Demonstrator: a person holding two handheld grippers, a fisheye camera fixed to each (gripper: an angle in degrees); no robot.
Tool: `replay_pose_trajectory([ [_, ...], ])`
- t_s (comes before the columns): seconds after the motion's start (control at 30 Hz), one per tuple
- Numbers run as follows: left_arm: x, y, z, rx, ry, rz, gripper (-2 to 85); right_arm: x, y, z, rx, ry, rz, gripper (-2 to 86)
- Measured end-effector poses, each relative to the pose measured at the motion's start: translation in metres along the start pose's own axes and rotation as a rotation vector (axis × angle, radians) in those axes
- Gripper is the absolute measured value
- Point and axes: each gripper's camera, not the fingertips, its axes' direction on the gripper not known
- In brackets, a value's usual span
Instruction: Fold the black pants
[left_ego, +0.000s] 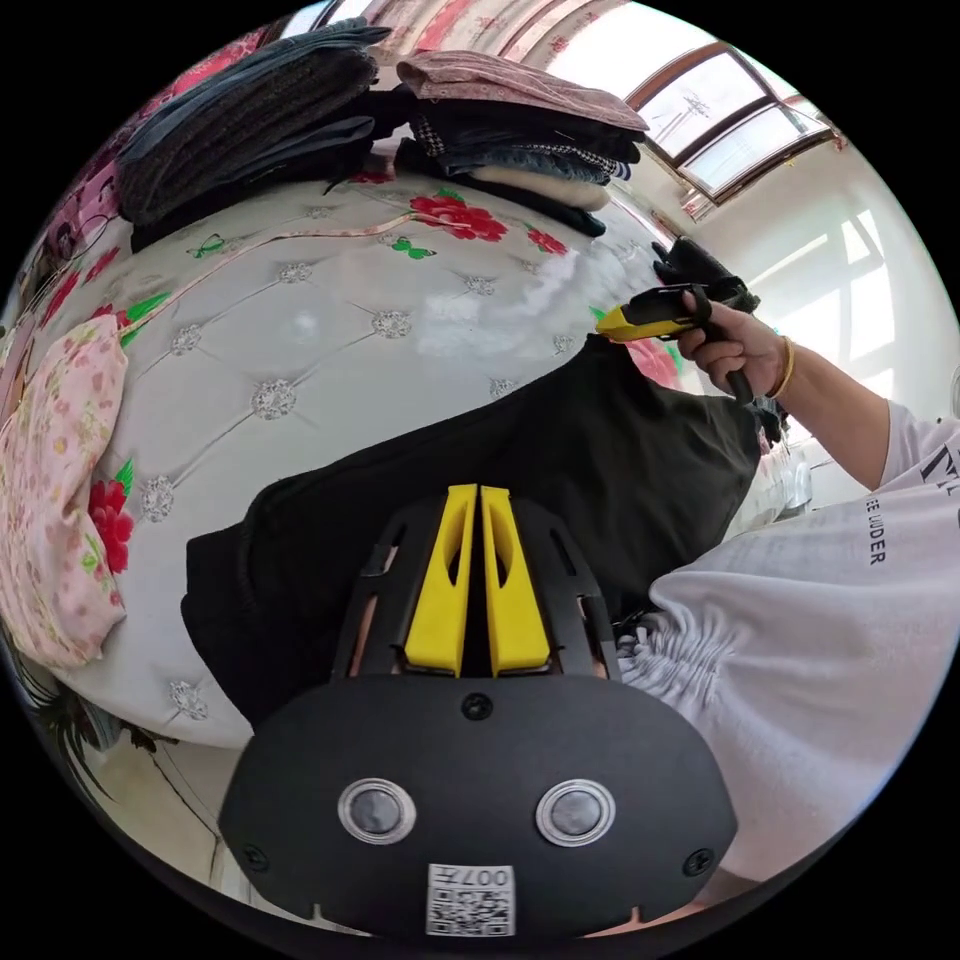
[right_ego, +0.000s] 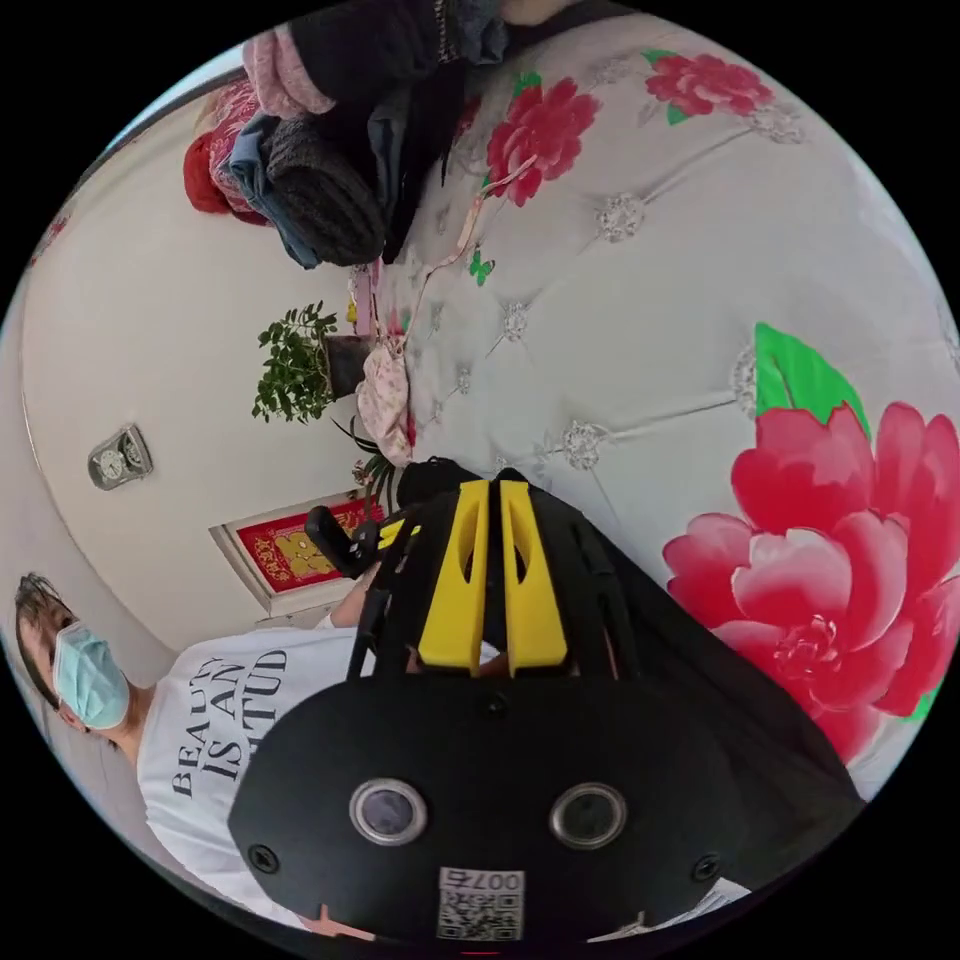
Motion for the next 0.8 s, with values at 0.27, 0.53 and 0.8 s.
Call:
replay_pose_trajectory([
  [0.27,-0.001,0.04,-0.043,-0.001,-0.11,-0.044,-0.6,-0.065,0.098,-0.092,0.121,0.275,-0.231,4.8],
  [0.53,-0.015,-0.005,-0.033,-0.017,-0.269,-0.079,-0.9,-0.082,0.178,-0.153,0.166,0.48,-0.195,8.0],
  [0.8,-0.017,-0.022,-0.063,-0.027,-0.29,-0.177,-1.0,0.001,0.409,-0.419,0.645,0.47,0.109,11.0],
])
